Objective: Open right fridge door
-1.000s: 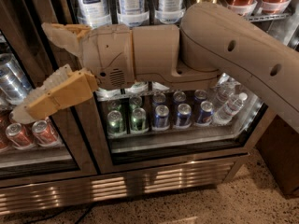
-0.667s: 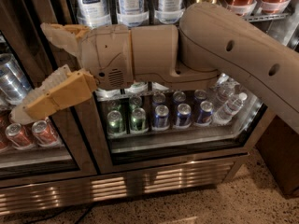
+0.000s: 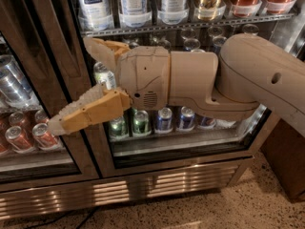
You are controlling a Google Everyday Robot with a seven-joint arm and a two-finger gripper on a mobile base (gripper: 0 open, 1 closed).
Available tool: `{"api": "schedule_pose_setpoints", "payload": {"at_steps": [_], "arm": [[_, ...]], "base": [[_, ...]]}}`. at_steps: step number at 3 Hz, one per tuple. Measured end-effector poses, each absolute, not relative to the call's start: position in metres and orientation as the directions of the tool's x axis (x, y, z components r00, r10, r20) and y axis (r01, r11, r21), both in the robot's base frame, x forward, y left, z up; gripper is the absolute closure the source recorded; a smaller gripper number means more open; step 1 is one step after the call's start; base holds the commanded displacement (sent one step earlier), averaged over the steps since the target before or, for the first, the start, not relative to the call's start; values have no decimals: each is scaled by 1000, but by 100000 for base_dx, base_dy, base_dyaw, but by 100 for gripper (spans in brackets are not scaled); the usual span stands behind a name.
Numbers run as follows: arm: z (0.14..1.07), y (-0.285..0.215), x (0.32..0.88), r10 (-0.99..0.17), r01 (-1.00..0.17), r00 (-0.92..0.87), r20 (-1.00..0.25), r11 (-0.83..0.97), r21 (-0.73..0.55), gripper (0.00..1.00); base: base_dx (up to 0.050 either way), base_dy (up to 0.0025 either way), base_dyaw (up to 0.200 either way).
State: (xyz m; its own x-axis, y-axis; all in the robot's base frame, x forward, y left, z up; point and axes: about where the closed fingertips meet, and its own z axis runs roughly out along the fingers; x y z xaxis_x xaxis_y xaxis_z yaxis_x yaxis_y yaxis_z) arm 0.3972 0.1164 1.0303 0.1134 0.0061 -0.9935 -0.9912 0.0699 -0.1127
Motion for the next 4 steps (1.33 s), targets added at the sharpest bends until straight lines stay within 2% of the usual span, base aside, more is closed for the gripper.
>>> {"api": "schedule_pose_setpoints", "payload": {"at_steps": [1,4], "arm": [[1037,139,413,-25,-995,92,-995,42,-93,0],[1038,132,432,-28,-994,70,-997,82,-72,0]], "base": [[0,0,0],[0,0,0]]}}
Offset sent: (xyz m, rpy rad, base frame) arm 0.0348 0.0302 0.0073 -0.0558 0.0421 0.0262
